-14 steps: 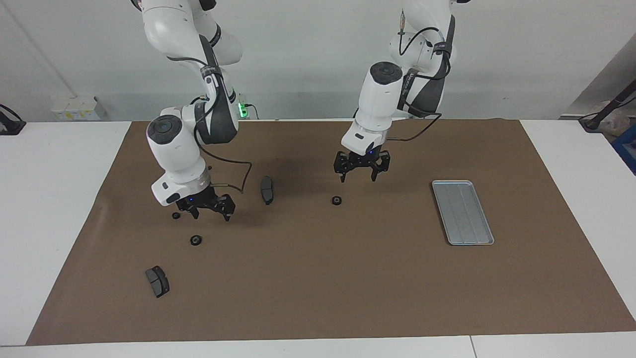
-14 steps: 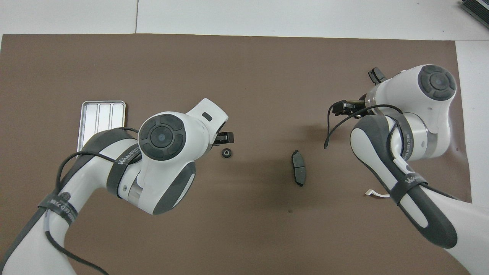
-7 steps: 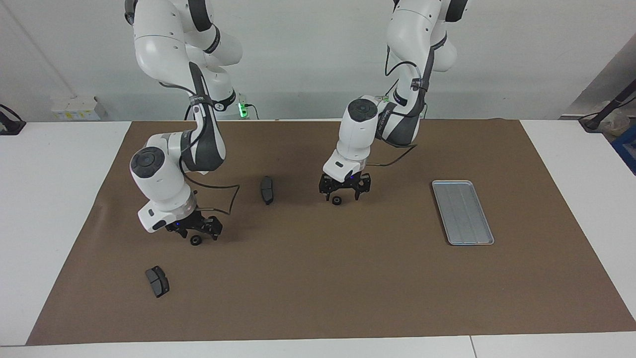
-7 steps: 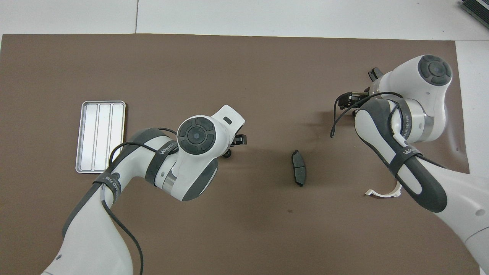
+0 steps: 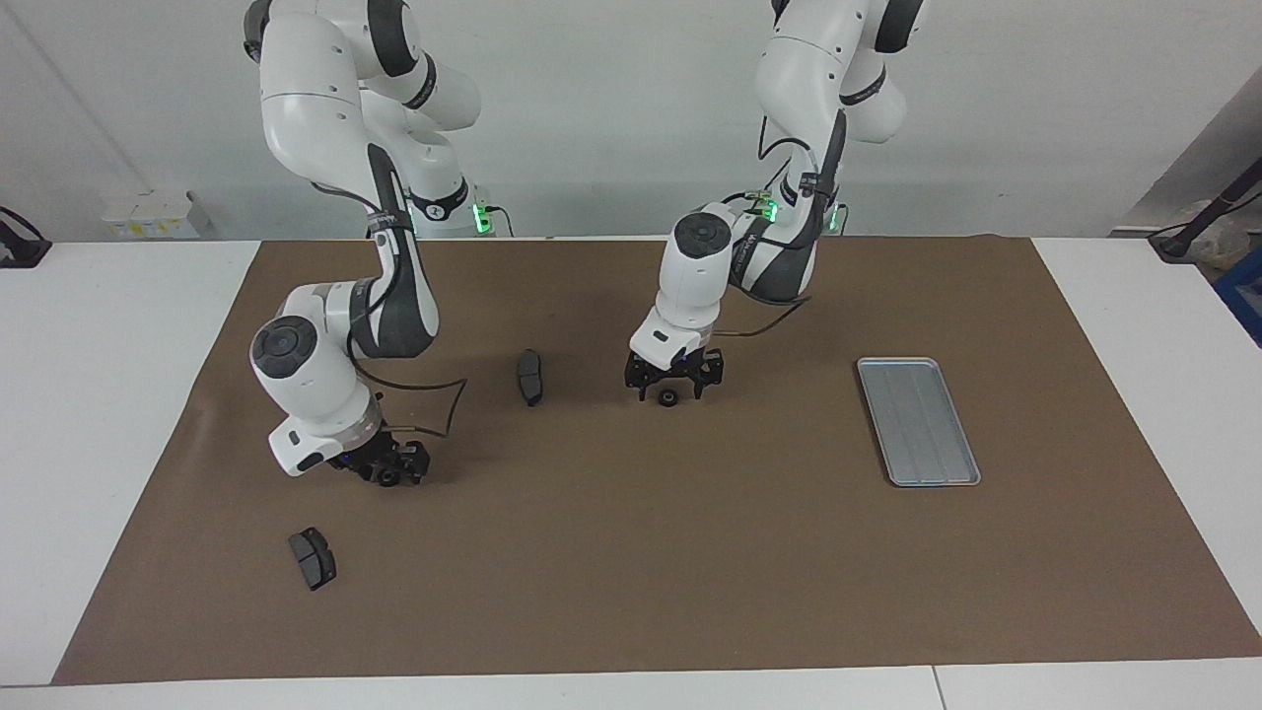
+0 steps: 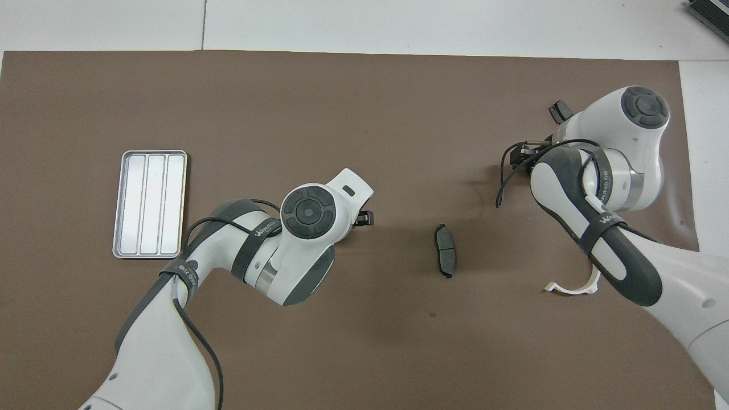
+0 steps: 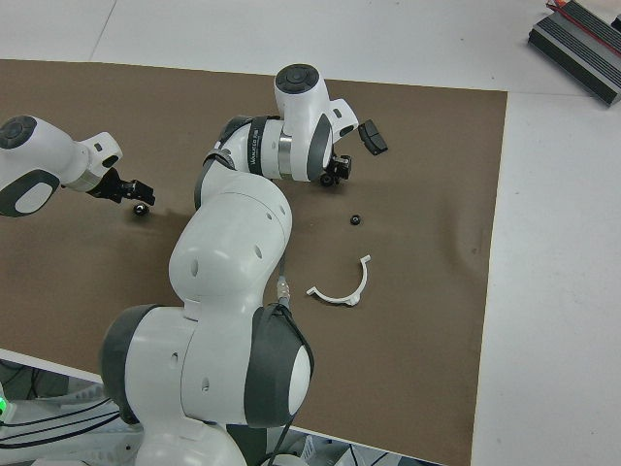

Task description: Pick bearing gear from pile to tray

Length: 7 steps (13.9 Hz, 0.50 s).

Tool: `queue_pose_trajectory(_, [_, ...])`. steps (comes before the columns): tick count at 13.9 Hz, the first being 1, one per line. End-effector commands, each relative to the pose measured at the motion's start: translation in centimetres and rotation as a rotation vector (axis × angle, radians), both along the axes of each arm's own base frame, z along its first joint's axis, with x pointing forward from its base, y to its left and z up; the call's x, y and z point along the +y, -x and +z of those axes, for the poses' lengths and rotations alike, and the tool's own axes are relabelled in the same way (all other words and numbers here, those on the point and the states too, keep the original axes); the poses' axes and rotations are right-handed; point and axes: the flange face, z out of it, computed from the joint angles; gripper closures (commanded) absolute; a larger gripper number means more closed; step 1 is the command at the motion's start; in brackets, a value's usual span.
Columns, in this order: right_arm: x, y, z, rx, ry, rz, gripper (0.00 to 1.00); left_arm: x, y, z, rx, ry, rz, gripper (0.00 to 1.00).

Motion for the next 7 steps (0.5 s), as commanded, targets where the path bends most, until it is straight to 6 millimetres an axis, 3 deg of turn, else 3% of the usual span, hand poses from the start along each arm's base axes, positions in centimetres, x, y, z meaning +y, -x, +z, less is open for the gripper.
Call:
queue_pose_trajectory(1, [-0.4,0.2,-0.5,0.012,0.000,0.027,0.48,0.2,0.3,-0.7,-0.009,-0.006,0.010,0.00])
queue_pose_trajectory(3, [-0.4,0.3,-0.2,0.015,0.001,0.027,0.73,0.4,0.7,-1.6,-0.001,-0.012,0.008,0.03])
queue_pose_trajectory(5, [-0.4,0.2,0.9,0.001,0.002,0.026,0.91,0.4,1.0,-1.9,0.000,-0.015,0.002,0.10])
queue_pose_trajectory(7, [-0.2,0.3,2.8,-0.015,0.004,0.029,0.93,0.3,1.0,-1.8,-0.002,-0.013,-0.002,0.22])
